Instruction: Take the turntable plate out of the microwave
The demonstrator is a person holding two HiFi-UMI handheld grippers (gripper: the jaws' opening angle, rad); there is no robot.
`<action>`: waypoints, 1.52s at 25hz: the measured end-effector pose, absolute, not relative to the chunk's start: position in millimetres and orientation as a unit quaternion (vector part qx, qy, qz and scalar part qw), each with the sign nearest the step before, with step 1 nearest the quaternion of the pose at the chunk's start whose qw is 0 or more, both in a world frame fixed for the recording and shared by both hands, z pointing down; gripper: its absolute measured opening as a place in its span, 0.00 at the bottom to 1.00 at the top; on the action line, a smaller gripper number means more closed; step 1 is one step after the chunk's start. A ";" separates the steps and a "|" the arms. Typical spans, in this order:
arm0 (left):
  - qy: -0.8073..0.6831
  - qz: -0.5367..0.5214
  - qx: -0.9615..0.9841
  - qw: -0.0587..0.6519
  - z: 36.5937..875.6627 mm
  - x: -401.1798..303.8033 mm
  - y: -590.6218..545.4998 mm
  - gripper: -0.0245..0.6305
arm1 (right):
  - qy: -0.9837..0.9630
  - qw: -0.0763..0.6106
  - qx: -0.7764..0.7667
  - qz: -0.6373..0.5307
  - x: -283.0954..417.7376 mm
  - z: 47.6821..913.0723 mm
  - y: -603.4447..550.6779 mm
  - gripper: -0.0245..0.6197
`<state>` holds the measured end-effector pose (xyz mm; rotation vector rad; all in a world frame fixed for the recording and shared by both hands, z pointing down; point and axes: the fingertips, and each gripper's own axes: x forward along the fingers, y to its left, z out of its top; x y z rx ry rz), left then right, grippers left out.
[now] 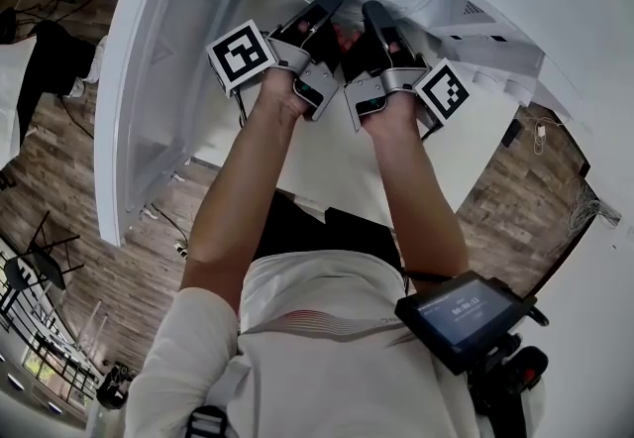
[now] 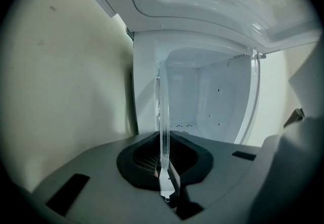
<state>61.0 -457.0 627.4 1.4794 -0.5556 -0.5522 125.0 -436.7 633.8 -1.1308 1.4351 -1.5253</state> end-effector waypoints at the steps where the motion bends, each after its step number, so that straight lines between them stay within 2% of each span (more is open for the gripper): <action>1: -0.245 -0.246 0.658 0.669 630.2 62.0 -459.6 0.09 | 0.561 0.372 -0.441 -0.594 125.7 637.3 -439.2 0.09; 6: -0.239 -0.258 0.658 0.666 638.3 63.9 -469.8 0.09 | 0.578 0.366 -0.439 -0.582 127.9 644.6 -450.7 0.09; 13: -0.228 -0.276 0.678 0.642 583.2 49.9 -425.2 0.09 | 0.606 0.379 -0.419 -0.560 113.6 590.2 -407.6 0.09; 29: -0.260 -0.293 0.649 0.652 584.0 39.9 -422.8 0.10 | 0.611 0.355 -0.391 -0.590 103.7 590.4 -410.6 0.09; 38: -0.288 -0.315 0.654 0.625 569.3 39.8 -335.2 0.10 | 0.628 0.343 -0.355 -0.602 104.6 576.8 -327.8 0.09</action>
